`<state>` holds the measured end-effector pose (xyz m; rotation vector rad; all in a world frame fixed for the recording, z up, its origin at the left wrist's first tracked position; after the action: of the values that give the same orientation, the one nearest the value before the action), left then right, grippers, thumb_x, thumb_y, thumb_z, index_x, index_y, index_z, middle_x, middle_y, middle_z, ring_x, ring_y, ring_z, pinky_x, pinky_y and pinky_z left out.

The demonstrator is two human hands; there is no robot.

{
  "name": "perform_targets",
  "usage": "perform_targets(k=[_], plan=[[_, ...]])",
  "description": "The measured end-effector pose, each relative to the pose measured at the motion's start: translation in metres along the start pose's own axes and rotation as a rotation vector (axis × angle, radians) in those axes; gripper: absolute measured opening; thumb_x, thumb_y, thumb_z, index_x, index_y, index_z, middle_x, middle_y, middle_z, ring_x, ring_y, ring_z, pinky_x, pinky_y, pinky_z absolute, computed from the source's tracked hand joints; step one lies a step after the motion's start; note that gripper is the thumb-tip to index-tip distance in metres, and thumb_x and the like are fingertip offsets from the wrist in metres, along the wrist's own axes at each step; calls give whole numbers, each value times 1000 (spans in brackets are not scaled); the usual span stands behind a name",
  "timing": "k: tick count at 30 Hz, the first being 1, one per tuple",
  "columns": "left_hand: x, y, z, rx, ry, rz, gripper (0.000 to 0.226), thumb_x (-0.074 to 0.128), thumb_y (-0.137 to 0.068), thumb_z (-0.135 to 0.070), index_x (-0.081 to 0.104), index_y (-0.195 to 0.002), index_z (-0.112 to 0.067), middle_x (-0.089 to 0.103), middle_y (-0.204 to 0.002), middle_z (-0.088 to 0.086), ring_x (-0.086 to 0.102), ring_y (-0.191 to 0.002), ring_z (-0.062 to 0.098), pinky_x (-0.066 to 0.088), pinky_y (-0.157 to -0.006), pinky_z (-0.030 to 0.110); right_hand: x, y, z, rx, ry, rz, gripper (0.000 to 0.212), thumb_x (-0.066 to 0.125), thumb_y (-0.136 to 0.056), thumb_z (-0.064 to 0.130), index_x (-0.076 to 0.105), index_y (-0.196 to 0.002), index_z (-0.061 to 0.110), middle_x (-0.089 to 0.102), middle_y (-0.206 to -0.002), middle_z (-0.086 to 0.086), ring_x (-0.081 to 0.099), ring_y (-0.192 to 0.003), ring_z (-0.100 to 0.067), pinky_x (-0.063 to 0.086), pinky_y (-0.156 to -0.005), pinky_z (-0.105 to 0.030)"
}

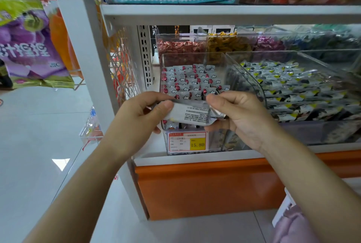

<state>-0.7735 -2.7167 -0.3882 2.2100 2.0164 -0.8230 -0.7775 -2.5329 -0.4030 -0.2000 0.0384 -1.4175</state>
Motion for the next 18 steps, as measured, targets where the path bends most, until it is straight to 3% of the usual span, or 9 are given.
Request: perform_targets(k=[2, 5, 7, 9, 11, 13, 15, 18], plan=[[-4, 0, 2, -18, 1, -82, 16, 52, -93, -23, 67, -91, -23, 64, -65, -13, 55, -53, 3, 48, -51, 16, 4, 1, 0, -35, 2, 28, 30, 63, -72, 40, 74, -84, 16, 72, -95, -13, 70, -80, -24, 58, -60, -27], [-10, -1, -1, -18, -27, -203, 20, 51, -93, -29, 64, -78, -27, 60, -54, -8, 53, -43, 6, 43, -44, 13, 16, 5, 6, -146, 178, 105, 43, 65, -74, 44, 58, -115, 33, 71, -104, 9, 70, -92, -16, 57, -79, -28], [-8, -2, -8, 11, -74, -237, 26, 48, -93, -34, 62, -73, -27, 58, -55, -3, 53, -43, 7, 43, -44, 16, 15, 5, 12, -242, 267, 30, 42, 69, -77, 30, 56, -117, 36, 71, -104, 12, 70, -88, -11, 55, -77, -22], [-5, -4, -12, 34, -88, -258, 29, 44, -95, -38, 60, -73, -27, 58, -58, -7, 54, -50, 7, 42, -48, 21, 8, 3, 17, -293, 242, -79, 36, 66, -83, 14, 60, -117, 23, 73, -97, 9, 71, -82, -12, 57, -70, -23], [-5, -6, -13, 61, -152, -303, 26, 42, -96, -36, 64, -86, -27, 63, -75, -7, 55, -67, 9, 39, -57, 20, -3, 1, 21, -316, 234, -195, 28, 64, -85, 11, 61, -112, 17, 72, -92, 4, 70, -79, -12, 58, -68, -28], [-4, -9, -12, 110, -423, -325, 29, 43, -96, -32, 64, -110, -19, 62, -109, 3, 50, -94, 13, 37, -74, 21, -16, -1, 24, -322, 258, -314, 24, 66, -85, 12, 57, -106, 21, 69, -94, -1, 70, -77, -12, 59, -71, -33], [7, -11, -2, 100, -709, -221, 37, 43, -96, -33, 55, -128, -19, 47, -136, 7, 36, -124, 25, 37, -93, 38, -25, -3, 28, -341, 293, -391, 23, 67, -84, 14, 54, -101, 23, 67, -96, -4, 70, -75, -10, 59, -71, -34], [24, -11, 13, 54, -903, -47, 45, 34, -97, -41, 39, -139, -27, 26, -152, 7, 18, -137, 27, 33, -102, 49, -22, -10, 35, -390, 393, -405, 21, 68, -84, 13, 54, -99, 18, 67, -95, -3, 69, -81, -12, 59, -73, -37]])
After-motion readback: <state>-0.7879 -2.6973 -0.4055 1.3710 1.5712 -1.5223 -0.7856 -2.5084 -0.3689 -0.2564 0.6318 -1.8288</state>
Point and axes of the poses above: each hand's wrist, its own y-axis away from the middle knuckle, its own x-axis out of the palm, z = x × y, the point moved 7 cm from there along -y, towards the middle knuckle
